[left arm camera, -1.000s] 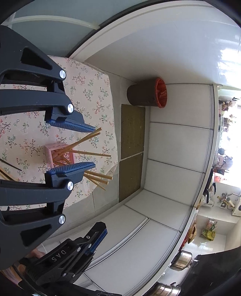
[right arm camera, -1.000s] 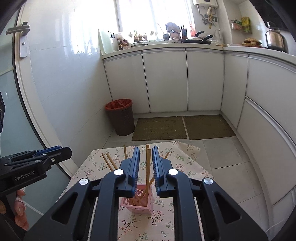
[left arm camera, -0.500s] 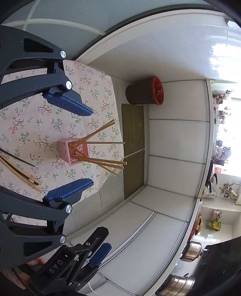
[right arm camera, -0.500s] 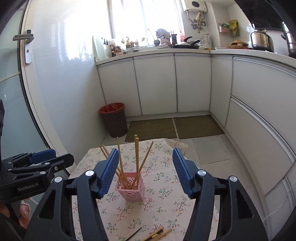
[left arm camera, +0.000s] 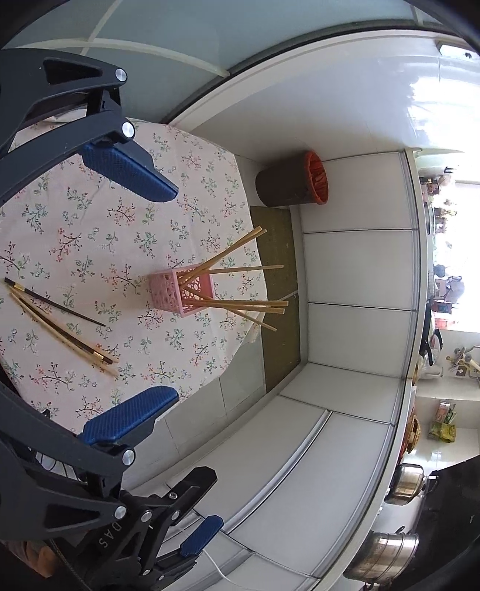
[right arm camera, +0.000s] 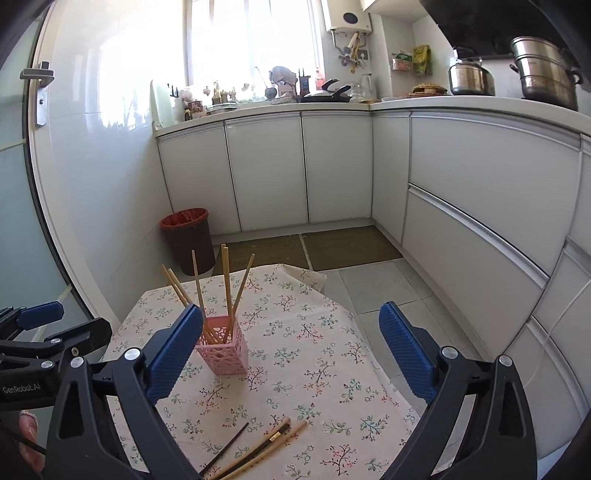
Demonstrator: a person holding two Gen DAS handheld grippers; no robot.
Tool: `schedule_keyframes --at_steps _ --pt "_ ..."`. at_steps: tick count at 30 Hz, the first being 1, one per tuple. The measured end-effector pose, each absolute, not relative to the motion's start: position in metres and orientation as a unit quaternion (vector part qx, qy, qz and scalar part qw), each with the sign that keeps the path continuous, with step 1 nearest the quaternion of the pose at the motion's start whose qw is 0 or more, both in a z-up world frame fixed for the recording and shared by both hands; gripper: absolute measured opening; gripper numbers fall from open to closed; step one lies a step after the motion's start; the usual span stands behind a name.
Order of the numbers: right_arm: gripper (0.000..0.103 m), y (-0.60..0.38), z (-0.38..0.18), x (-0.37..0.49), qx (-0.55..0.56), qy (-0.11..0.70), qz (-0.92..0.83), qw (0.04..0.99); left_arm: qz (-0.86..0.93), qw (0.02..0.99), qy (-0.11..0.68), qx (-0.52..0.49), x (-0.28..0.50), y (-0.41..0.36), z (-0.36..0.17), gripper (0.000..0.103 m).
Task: Organize utensils
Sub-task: 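Move both open grippers down to the remaining chopsticks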
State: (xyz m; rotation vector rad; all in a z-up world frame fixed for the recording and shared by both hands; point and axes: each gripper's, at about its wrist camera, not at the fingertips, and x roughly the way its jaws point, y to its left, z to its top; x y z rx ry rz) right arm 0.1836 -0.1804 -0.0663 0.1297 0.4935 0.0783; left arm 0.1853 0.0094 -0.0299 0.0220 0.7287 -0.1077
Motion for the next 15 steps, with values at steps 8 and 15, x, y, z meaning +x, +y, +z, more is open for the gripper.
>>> schedule_keyframes --at_steps 8,15 --pt "0.096 -0.194 -0.115 0.145 0.108 0.319 0.077 0.938 -0.07 0.904 0.42 0.043 0.195 -0.007 -0.072 0.096" --pt "0.096 -0.206 -0.168 0.137 0.134 0.405 0.062 0.902 -0.088 0.859 0.498 0.08 0.216 -0.028 -0.133 0.096"
